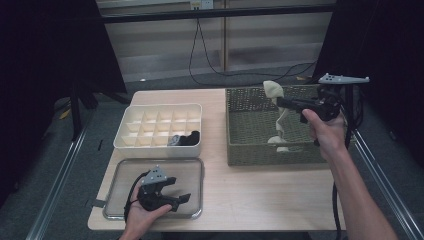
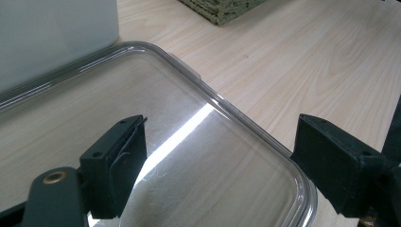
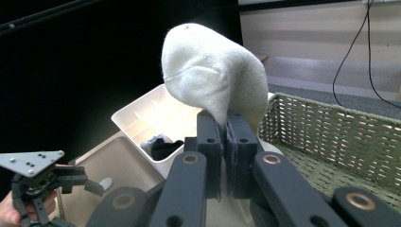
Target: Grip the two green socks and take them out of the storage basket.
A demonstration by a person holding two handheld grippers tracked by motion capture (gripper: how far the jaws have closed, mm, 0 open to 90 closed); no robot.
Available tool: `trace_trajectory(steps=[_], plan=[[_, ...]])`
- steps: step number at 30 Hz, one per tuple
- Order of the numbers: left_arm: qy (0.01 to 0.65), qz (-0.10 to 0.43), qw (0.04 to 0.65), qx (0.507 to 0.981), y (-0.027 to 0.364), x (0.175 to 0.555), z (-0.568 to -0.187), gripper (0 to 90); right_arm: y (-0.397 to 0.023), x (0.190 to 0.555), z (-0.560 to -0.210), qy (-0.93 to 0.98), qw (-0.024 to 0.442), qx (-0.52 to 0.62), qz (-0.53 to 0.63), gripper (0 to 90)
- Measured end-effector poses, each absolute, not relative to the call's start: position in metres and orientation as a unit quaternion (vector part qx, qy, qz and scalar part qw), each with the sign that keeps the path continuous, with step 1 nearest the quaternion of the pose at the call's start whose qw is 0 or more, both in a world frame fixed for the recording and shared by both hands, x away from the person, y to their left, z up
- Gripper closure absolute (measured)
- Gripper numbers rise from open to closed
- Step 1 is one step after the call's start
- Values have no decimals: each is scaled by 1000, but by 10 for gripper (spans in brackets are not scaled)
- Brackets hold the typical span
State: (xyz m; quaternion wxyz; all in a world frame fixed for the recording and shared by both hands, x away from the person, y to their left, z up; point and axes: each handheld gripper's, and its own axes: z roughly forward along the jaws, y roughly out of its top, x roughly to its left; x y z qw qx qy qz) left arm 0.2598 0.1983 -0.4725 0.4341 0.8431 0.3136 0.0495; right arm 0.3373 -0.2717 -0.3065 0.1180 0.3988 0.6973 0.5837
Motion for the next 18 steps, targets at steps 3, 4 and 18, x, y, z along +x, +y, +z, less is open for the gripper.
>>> trace_trajectory(steps=[3,4,18], plan=[[316,50,438,840,198,260,-472,182,-269,329,-302,701,121,393,583,863],[316,50,440,839,198,260,-472,182,-269,329,-302,701,121,393,583,863],[309,40,448,838,195,257,-470,207,-262,291,-302,707,119,378,586,863]])
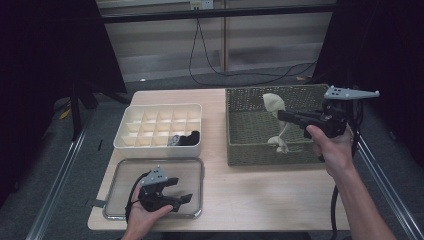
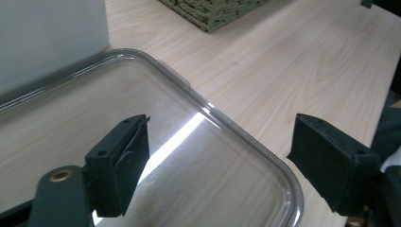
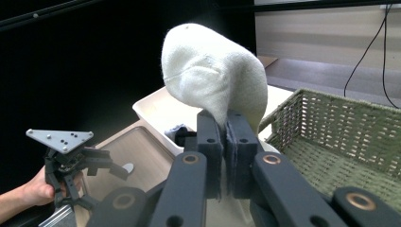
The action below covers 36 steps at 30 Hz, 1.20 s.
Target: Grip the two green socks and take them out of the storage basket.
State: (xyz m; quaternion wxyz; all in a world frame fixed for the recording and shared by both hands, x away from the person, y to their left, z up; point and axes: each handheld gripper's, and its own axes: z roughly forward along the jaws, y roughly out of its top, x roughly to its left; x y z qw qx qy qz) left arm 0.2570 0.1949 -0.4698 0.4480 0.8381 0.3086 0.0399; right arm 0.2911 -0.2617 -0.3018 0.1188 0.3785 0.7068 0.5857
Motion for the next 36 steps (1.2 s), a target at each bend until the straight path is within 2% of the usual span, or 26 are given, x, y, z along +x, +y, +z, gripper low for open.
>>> trace_trajectory(steps=[15,28,31,34,36], plan=[[296,50,451,841,189,251,-465,235,-250,261,-320,723,107,364,578,864],[289,46,444,847,185,256,-466,243,-239,252,-375,737,75,381,552,864],[286,43,450,845,185,257,-464,242,-236,251,-387,748,70,382,539,864],[296,16,468,832,188,258,-462,227,-235,251,-393,750,64,384,535,864],[290,25,475,831,188,254,-457,219,-234,250,-401,754,57,387,528,864]])
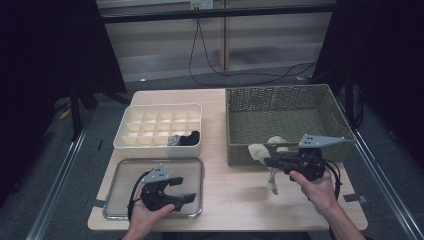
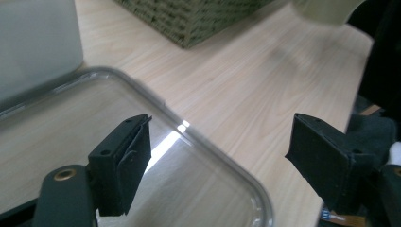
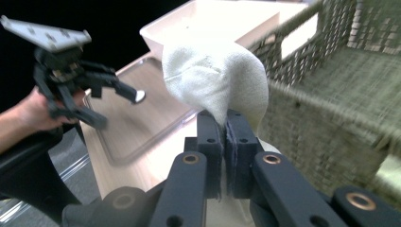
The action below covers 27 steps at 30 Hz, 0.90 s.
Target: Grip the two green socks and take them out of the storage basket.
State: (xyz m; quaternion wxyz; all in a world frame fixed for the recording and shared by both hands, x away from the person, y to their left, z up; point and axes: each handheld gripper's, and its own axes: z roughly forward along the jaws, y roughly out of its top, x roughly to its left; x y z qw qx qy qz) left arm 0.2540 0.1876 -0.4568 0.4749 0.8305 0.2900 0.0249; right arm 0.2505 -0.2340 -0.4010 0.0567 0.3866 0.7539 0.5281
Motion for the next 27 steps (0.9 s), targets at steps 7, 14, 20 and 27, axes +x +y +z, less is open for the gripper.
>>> trace_trajectory(steps=[7,14,20,27], plan=[[286,29,468,836,183,252,-460,225,-225,250,-435,776,30,396,490,863],[275,30,455,846,176,250,-463,250,-218,257,-451,782,17,402,476,862],[272,43,452,849,171,249,-463,232,-206,255,-460,789,11,396,470,856],[258,45,444,857,160,249,-464,248,-196,253,-471,800,-2,391,454,833]])
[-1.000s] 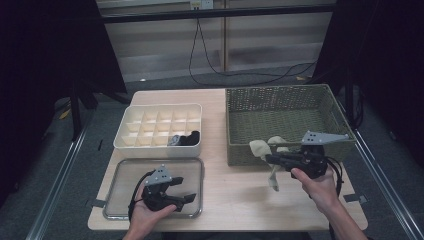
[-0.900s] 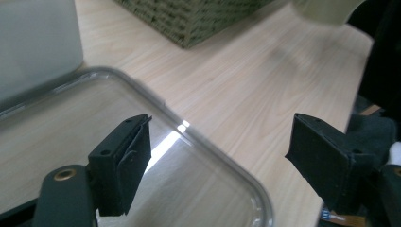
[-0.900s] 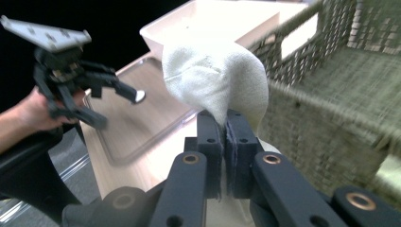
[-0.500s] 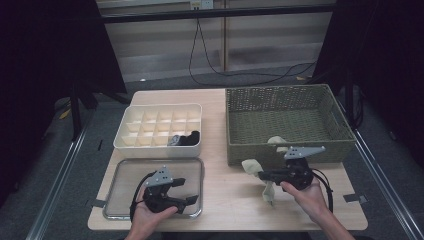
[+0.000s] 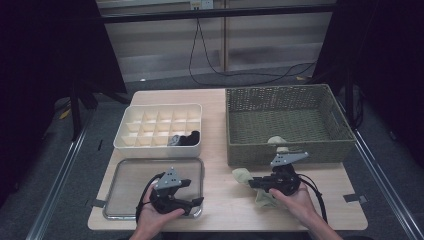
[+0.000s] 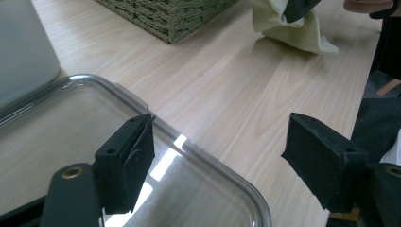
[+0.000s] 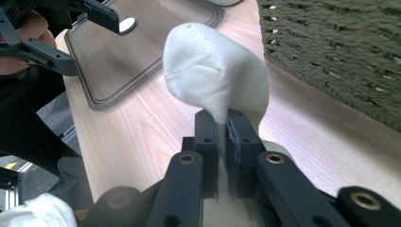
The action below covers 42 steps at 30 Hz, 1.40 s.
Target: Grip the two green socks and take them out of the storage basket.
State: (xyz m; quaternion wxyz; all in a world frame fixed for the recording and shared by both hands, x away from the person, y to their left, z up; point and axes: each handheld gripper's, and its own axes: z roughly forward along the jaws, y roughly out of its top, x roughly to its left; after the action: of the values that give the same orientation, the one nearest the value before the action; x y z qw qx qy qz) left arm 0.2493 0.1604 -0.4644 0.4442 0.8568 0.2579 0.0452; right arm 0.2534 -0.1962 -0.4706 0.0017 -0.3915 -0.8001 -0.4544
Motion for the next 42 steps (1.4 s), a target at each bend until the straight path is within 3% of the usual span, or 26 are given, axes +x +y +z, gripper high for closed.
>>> trace_trajectory(steps=[10,19,23,24,31,38,42], plan=[[246,36,448,859,144,251,-462,271,-188,253,-480,-817,10,-374,-438,817],[240,30,447,861,133,256,-463,295,-187,250,-483,-822,16,-366,-435,727],[219,30,452,864,121,261,-462,396,-194,247,-481,-815,13,-378,-439,726],[218,35,451,865,118,262,-462,481,-197,243,-480,-813,18,-384,-437,782],[182,12,443,878,80,276,-464,643,-208,232,-478,-808,10,-399,-434,824],[157,-16,417,895,56,281,-478,689,-215,221,-486,-820,14,-406,-403,838],[165,-21,409,897,51,283,-487,672,-219,226,-490,-818,12,-412,-401,838]])
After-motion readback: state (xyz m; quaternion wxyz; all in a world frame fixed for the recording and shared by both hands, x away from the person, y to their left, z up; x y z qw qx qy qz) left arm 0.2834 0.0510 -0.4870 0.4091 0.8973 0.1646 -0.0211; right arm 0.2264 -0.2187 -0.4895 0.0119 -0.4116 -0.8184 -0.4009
